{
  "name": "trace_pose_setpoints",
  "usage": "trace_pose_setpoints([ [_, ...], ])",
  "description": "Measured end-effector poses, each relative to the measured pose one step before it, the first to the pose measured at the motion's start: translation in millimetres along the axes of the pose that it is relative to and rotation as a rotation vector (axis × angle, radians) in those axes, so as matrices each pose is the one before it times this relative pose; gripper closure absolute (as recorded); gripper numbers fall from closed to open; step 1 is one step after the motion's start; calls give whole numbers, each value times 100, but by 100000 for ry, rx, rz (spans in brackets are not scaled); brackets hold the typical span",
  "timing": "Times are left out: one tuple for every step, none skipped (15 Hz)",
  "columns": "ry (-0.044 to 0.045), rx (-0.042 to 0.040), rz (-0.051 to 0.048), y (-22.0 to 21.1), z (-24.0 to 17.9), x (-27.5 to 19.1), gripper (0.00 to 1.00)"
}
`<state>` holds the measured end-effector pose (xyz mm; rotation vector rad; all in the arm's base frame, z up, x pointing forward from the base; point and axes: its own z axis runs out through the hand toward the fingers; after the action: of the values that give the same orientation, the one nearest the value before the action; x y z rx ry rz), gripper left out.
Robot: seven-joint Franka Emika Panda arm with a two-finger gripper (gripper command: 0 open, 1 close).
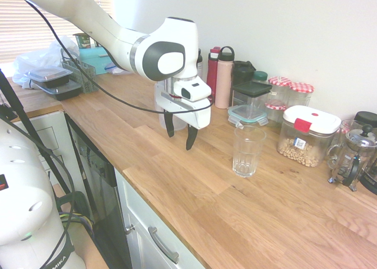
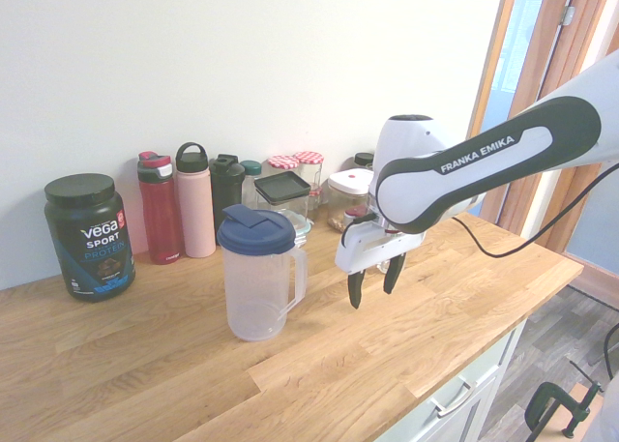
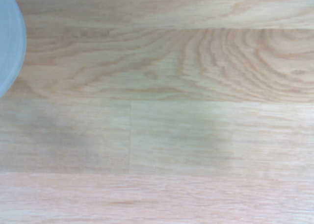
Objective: Pour me some water
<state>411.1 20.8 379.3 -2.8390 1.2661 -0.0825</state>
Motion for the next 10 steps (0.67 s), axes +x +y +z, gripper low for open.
trace_pose_setpoints([
  [-40,-31,-132,-6,19,5,0],
  [-241,133,-642,-87,-73,12,0],
  [-356,559,-1518,-289,-515,-149,0],
  [-337,1291,-2525,-451,-1124,-652,0],
  [1061,1412,-2539,-376,-1720,-1062,0],
  [2054,1486,-2610,-266,-2102,-1394,0],
  [1744,2142,-2899,-268,-2222,-1673,0],
  [1152,2430,-3462,-313,-2097,-1906,0],
  [1308,2769,-4176,-479,-1710,-1936,0],
  [3017,2387,-4031,-691,-1210,-1665,0],
])
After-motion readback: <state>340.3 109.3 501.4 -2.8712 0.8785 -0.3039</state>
